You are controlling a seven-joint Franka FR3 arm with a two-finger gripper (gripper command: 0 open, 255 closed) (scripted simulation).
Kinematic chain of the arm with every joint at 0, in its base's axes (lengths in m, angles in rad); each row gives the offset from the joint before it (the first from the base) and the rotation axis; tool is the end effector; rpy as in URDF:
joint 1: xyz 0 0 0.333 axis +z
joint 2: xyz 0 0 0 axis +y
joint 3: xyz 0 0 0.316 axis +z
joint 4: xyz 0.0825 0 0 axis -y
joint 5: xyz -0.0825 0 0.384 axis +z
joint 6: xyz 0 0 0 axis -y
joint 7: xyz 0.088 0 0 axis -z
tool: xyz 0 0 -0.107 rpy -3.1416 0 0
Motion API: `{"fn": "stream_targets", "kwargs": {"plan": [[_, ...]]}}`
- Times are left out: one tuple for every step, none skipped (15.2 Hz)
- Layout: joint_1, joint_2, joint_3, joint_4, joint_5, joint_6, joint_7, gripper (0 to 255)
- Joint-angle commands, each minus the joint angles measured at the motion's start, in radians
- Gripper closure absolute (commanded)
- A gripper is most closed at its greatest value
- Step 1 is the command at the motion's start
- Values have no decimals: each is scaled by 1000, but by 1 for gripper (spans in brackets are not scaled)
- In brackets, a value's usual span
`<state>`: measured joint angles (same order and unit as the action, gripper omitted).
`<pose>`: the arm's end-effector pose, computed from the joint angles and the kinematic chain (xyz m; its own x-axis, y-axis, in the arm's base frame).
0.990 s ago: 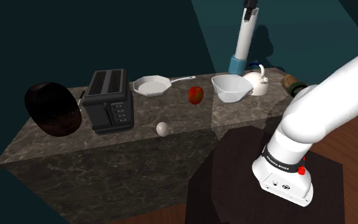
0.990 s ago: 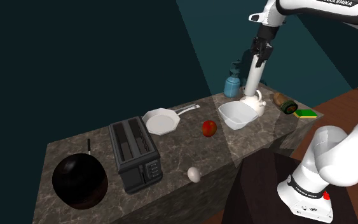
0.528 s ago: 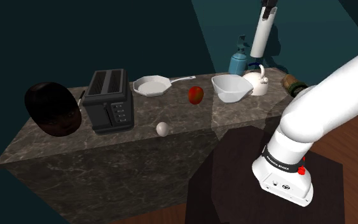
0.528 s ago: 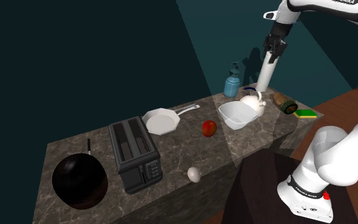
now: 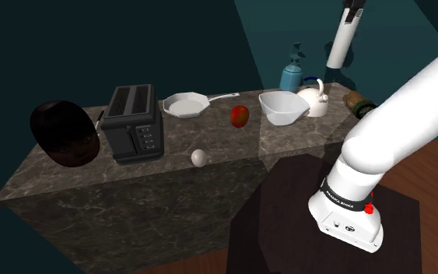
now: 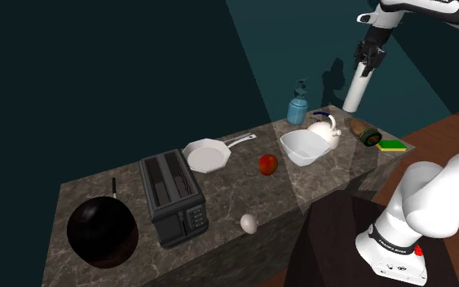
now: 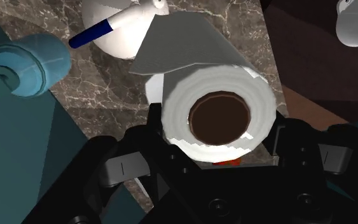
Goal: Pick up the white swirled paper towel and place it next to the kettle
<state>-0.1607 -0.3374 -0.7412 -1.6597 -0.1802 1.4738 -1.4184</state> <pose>0.2169 -0.4194 0.6908 0.8684 0.4926 0.0566 0.4899 -0.8700 0.0553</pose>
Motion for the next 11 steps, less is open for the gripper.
{"fn": "stream_targets", "kwargs": {"plan": [[-2,37,-59,37,15,1,-65,255],[-2,61,-92,60,28,0,-101,255],[-3,89,-128,85,45,-2,-138,255],[-3,120,-167,111,65,-4,-177,255],[-4,156,-209,139,92,-6,-220,255],[-8,198,-253,169,125,-10,-266,255],[-15,248,-301,201,167,-15,-318,255],[-29,307,-351,236,220,-23,-374,255],[-58,375,-396,275,285,-35,-437,255],[-106,449,-427,317,357,-53,-500,255],[-172,520,-441,363,427,-76,-558,255]]}}
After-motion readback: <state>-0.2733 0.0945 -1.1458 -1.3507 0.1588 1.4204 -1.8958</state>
